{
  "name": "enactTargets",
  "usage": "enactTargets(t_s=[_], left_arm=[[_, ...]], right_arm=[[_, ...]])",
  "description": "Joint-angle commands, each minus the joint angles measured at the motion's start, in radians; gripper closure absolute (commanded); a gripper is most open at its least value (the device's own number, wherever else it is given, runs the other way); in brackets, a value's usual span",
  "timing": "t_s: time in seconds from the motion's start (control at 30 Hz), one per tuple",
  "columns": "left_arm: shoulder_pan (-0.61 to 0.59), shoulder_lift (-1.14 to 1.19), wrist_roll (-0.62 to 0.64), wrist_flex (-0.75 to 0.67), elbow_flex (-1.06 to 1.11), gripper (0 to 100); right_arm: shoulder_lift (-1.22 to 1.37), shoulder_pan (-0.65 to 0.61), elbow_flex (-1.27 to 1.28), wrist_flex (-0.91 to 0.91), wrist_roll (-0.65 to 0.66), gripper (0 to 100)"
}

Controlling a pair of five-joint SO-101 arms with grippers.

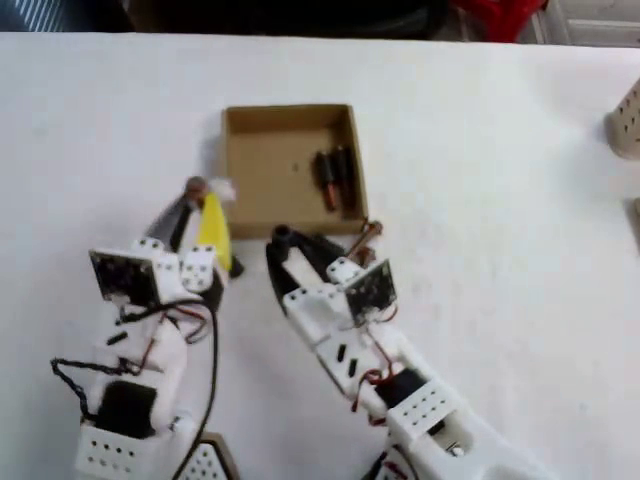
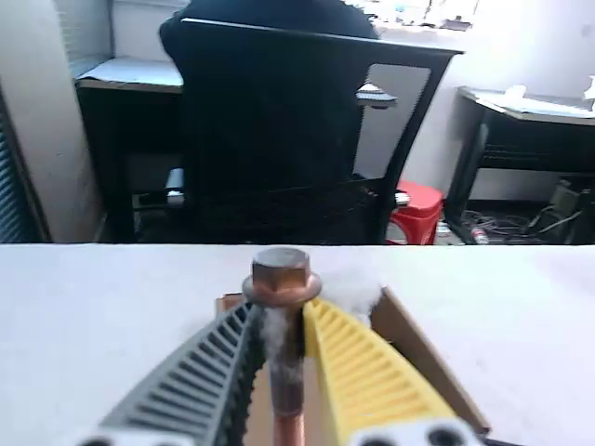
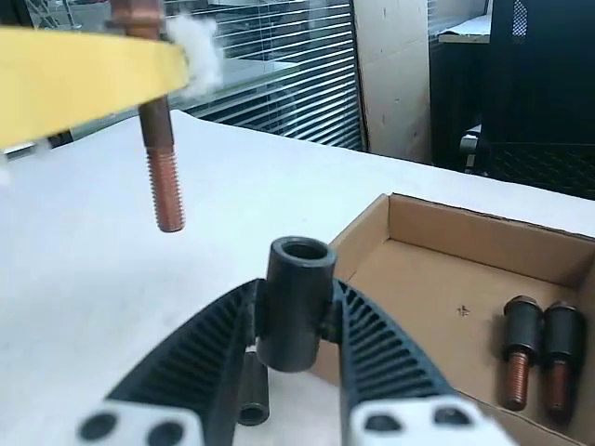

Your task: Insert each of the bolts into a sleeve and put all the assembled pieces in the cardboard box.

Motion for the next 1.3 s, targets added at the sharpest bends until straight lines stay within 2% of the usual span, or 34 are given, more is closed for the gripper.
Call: enactTargets(t_s=[0.0,0.13,0.53,0.77,1.07,1.27], left_arm=[[0.11,-0.021,-0.005,-0.075,-0.069,98],[0.159,-0.019,-0.006,-0.14,-0.074,98],[0.252,-0.019,-0.006,-0.146,-0.091,98],[0.251,-0.012,-0.009,-0.147,-0.095,98],[0.251,0.344,-0.009,-0.16,-0.353,98],[0.259,0.42,-0.009,-0.161,-0.328,98]], right_arm=[[-0.016,-0.01,0.006,0.002,-0.011,98.2],[-0.016,-0.007,0.006,0.002,-0.009,98.2],[-0.016,-0.005,0.006,0.001,-0.009,98.2],[-0.016,-0.007,0.006,0.001,-0.009,98.2],[-0.016,-0.004,0.006,0.001,-0.009,98.2],[-0.016,-0.004,0.006,0.001,-0.009,98.2]])
